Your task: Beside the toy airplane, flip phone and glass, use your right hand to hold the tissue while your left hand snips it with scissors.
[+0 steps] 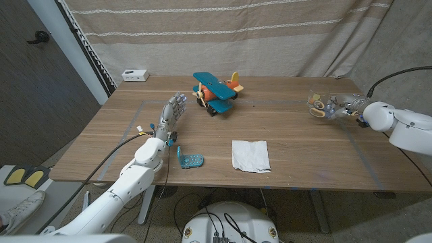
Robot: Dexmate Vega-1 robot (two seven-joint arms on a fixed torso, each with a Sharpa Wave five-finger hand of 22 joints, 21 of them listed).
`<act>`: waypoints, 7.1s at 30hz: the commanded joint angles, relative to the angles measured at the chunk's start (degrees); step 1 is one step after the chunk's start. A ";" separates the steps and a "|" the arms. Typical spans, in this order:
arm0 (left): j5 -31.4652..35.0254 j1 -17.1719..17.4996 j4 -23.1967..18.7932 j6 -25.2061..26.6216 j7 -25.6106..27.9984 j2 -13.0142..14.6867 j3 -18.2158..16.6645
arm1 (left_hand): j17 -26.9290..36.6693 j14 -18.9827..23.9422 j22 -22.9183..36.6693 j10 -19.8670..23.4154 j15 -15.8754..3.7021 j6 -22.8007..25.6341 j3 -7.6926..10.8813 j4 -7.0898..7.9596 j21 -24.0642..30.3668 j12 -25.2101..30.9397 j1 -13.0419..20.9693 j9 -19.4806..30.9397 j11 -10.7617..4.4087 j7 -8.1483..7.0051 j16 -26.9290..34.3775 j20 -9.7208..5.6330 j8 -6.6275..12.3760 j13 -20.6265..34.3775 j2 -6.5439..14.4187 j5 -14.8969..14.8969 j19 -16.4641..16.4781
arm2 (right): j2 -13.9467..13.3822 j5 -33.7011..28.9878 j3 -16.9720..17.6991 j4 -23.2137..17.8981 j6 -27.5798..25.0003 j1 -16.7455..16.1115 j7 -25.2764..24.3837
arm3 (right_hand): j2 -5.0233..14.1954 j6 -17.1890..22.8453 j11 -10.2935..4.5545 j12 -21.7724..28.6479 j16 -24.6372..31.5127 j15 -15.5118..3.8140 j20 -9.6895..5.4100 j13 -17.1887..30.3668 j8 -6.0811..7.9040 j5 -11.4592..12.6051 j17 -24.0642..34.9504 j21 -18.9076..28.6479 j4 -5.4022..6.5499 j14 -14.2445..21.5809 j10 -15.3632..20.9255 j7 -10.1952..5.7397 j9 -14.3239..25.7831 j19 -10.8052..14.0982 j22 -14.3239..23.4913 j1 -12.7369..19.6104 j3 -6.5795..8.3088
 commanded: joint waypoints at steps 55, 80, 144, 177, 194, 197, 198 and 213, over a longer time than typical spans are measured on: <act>-3.27 1.98 0.08 -1.36 -4.80 3.55 -2.79 | 0.27 -0.16 0.20 0.07 -7.68 0.74 -0.11 -0.14 -0.02 -0.03 -0.50 0.31 -0.13 0.58 -0.04 -4.08 -0.04 0.14 0.01 0.29 -0.15 | 4.88 14.15 8.01 -10.99 1.92 -2.97 -6.78 | 3.36 0.94 -2.76 -1.61 -1.23 -8.30 -4.89 15.19 0.33 -1.65 0.40 3.98 1.42 1.51 4.10 0.50 -1.48 -0.80 0.64 4.76 2.52; -6.22 2.59 0.28 -4.86 -10.49 3.11 -2.97 | 0.27 0.26 0.20 1.06 -8.00 1.65 -0.08 -0.20 0.02 0.32 -0.43 0.31 -0.62 0.51 0.16 -4.23 0.24 0.13 0.09 0.25 -0.09 | 4.59 13.02 8.66 -16.67 -1.23 -4.28 -8.50 | 3.30 0.91 -2.83 -2.03 -1.76 -8.29 -4.79 15.81 0.58 -2.18 0.58 5.34 1.42 1.66 4.26 0.37 -1.82 -1.51 0.65 4.72 2.80; -5.34 2.27 -8.15 0.60 -5.68 3.12 -1.76 | 0.81 3.67 0.48 5.53 -4.93 4.25 0.24 0.13 0.23 1.77 -0.76 0.74 -0.74 -1.69 0.87 2.59 0.65 1.28 0.75 -0.06 0.41 | 7.50 3.89 13.54 -12.90 14.46 -8.26 -11.85 | 3.21 1.66 -2.82 -2.82 -2.76 -8.30 -4.97 16.26 0.91 -3.18 1.33 8.72 1.35 2.09 4.73 -0.20 -3.54 -3.14 0.25 4.57 3.19; -7.84 2.12 -15.12 6.13 -6.66 6.09 -1.44 | 4.33 13.00 1.57 18.69 -6.04 10.62 1.46 0.26 1.24 8.75 -2.68 1.02 -3.24 -2.57 5.65 7.37 2.86 7.06 1.67 -0.80 -0.53 | 11.94 -5.70 12.01 -11.11 19.85 -6.98 -14.96 | 3.21 1.87 -2.92 -3.29 -3.56 -8.31 -5.16 16.24 0.74 -3.58 1.33 10.35 1.29 2.14 4.87 -0.73 -4.82 -3.81 -0.18 4.44 3.27; -12.79 1.57 -18.90 10.74 -9.18 7.88 -1.66 | 7.34 20.30 1.84 26.23 -7.73 16.82 3.20 -1.58 2.69 17.30 -0.02 1.18 -3.49 -0.92 8.17 6.49 3.96 13.76 0.22 -0.59 2.54 | 13.80 -8.25 13.65 -10.41 23.42 -9.13 -17.98 | 3.15 2.52 -3.01 -3.51 -4.06 -8.31 -5.26 16.08 0.71 -3.78 1.14 11.24 1.08 2.24 4.94 -1.12 -5.78 -4.20 -0.50 4.61 3.31; -13.15 1.38 -19.24 10.98 -9.62 7.98 -1.52 | 7.79 20.53 1.83 26.31 -8.32 17.82 4.13 -2.61 2.68 18.58 2.99 1.18 -4.28 -1.19 8.09 6.51 4.03 15.08 -0.49 -0.10 2.54 | 14.22 -8.78 13.73 -10.28 23.92 -9.41 -18.38 | 3.15 2.73 -2.95 -3.51 -4.02 -8.31 -5.28 16.12 0.74 -3.81 1.26 11.42 1.09 2.36 5.03 -1.16 -5.96 -4.28 -0.57 4.58 3.30; -13.06 1.33 -19.39 11.08 -9.57 8.08 -1.46 | 7.88 20.68 1.83 26.31 -8.56 18.08 4.29 -2.71 2.69 18.81 3.56 1.18 -4.40 -1.10 8.12 6.48 4.07 15.33 -0.65 -0.01 2.58 | 14.45 -8.53 13.77 -10.13 24.23 -9.46 -18.32 | 3.17 2.69 -2.90 -3.46 -4.08 -8.31 -5.25 16.23 0.71 -3.83 1.23 11.50 1.13 2.33 5.06 -1.13 -6.03 -4.30 -0.60 4.51 3.29; -16.27 -0.52 -18.73 14.19 -11.64 8.20 -0.57 | 16.90 29.62 3.96 30.50 -9.41 22.22 2.65 -1.73 4.86 27.10 11.94 1.08 -3.79 1.50 17.19 3.91 2.56 23.43 -2.98 0.39 6.26 | 15.93 -11.39 14.48 -9.25 26.81 -10.80 -20.53 | 3.24 2.59 -3.03 -3.64 -4.47 -8.31 -5.36 16.07 0.84 -4.01 1.34 12.57 1.11 2.51 5.02 -1.32 -6.42 -4.82 -1.06 4.41 3.25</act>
